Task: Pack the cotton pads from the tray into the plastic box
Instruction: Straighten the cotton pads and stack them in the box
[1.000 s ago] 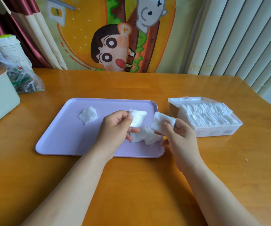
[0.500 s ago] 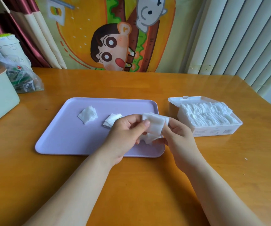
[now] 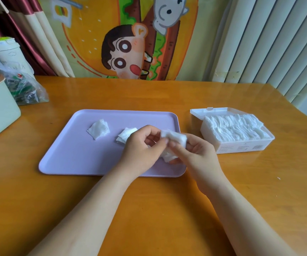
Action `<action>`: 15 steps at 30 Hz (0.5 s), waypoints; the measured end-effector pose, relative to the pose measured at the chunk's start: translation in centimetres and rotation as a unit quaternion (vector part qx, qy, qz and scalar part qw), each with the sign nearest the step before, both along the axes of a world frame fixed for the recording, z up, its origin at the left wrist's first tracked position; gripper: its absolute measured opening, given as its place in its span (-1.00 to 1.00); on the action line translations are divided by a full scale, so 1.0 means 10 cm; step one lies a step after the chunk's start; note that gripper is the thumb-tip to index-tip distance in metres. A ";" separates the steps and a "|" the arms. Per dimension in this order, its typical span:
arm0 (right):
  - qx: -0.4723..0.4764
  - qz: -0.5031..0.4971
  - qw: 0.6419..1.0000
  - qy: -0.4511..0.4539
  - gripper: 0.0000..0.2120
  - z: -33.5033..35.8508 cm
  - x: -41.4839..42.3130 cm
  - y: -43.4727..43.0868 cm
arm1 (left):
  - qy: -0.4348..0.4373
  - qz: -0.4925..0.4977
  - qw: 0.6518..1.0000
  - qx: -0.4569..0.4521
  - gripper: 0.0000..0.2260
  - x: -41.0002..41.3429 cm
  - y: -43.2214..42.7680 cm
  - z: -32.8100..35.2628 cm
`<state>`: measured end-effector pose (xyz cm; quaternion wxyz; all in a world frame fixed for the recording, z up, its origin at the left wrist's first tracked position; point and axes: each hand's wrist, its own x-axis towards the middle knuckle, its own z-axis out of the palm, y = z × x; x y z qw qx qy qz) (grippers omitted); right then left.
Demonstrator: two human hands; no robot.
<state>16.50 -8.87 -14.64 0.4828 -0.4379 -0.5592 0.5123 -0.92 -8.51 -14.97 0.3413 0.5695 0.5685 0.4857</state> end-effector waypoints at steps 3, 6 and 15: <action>0.013 -0.122 0.992 -0.021 -0.93 -0.08 0.03 0.06 | 0.226 -0.036 0.973 0.016 -0.74 -0.18 0.01 -0.04; 0.019 -0.157 0.987 -0.029 -0.92 -0.10 0.08 0.10 | 0.288 -0.054 0.956 0.024 -0.77 -0.20 0.00 -0.10; -0.004 -0.137 0.990 -0.016 -0.84 -0.12 0.09 0.11 | 0.310 0.055 0.942 0.114 -0.86 -0.20 0.03 -0.12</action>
